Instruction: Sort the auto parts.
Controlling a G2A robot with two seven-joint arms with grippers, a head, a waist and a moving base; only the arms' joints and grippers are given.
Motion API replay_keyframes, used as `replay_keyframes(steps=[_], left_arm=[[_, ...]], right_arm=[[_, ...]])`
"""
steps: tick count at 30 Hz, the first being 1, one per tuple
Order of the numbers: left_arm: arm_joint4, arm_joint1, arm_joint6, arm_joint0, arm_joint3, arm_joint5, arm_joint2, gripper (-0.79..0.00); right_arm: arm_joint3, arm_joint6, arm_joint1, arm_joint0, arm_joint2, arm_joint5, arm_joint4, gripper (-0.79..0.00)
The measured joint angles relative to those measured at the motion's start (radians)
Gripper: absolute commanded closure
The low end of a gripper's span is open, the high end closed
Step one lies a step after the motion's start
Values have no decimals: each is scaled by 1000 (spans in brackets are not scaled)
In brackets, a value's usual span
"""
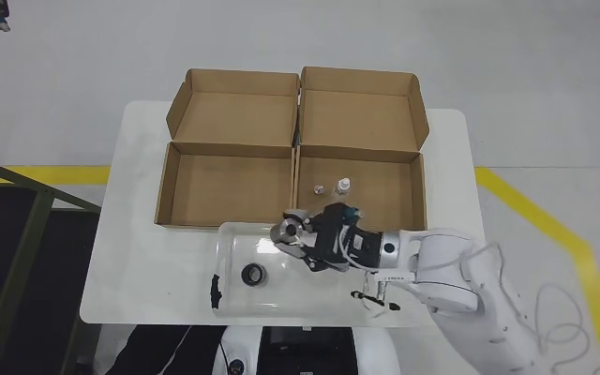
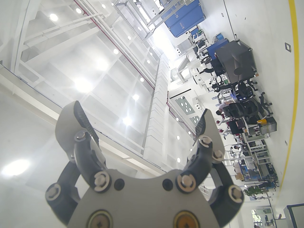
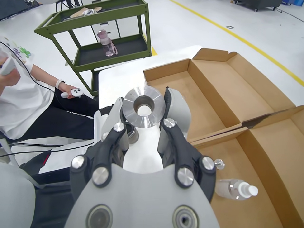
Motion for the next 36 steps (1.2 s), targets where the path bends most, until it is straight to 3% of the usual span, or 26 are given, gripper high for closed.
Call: replay_keyframes(steps=[26, 36], left_arm=[[0, 0, 0, 0, 0, 0, 0, -785], [0, 0, 0, 0, 0, 0, 0, -785]], right_arm=[[14, 16, 2, -14, -8, 28, -47, 0], [119, -48, -8, 46, -50, 37, -88, 0]])
